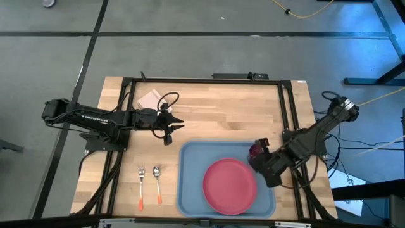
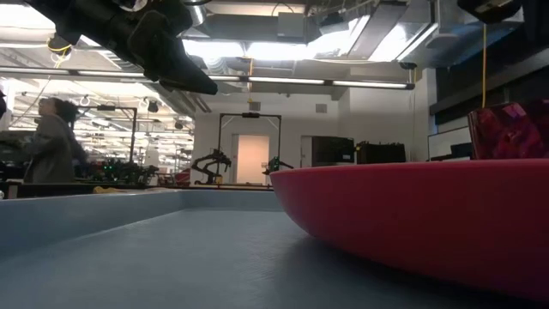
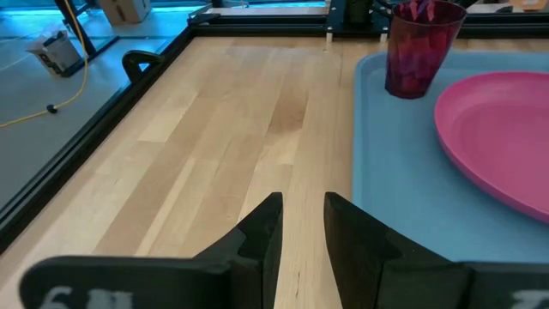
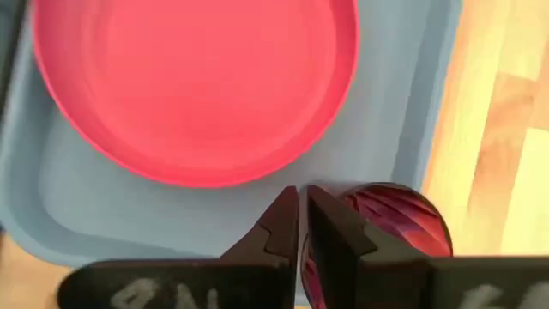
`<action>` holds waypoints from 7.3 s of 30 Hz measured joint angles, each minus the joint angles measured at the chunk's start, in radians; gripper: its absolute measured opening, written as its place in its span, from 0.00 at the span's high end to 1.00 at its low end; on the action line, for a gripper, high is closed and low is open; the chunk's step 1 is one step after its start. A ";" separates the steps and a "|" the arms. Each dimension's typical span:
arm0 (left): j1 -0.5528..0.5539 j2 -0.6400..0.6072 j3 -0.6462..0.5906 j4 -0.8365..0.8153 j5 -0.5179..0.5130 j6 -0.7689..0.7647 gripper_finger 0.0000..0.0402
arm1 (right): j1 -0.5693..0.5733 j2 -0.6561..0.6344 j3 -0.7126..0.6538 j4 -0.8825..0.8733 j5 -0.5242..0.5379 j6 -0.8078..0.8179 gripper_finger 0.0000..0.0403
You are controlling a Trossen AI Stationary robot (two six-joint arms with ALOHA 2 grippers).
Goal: Pick and place plate/cup/fork/spoon on tray
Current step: Put the orange spoon on the serving tray to left of the pink plate
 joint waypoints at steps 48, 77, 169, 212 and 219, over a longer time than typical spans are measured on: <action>0.000 0.000 0.000 0.000 0.000 0.000 0.80 | -0.374 -1.151 -0.770 0.719 -0.043 -0.465 0.92; 0.000 0.000 0.000 0.000 0.000 0.000 0.80 | -0.552 -1.337 -1.147 1.278 -0.093 -0.620 0.92; 0.000 0.000 0.000 0.047 0.061 -0.160 0.80 | -0.639 -1.334 -1.144 1.104 -0.181 -0.434 0.92; -0.312 0.119 0.245 -0.620 0.183 -1.646 0.82 | -0.638 -1.334 -1.145 1.104 -0.181 -0.436 0.92; -0.393 0.344 0.520 -0.984 0.071 -1.773 0.82 | -0.638 -1.334 -1.145 1.104 -0.181 -0.436 0.92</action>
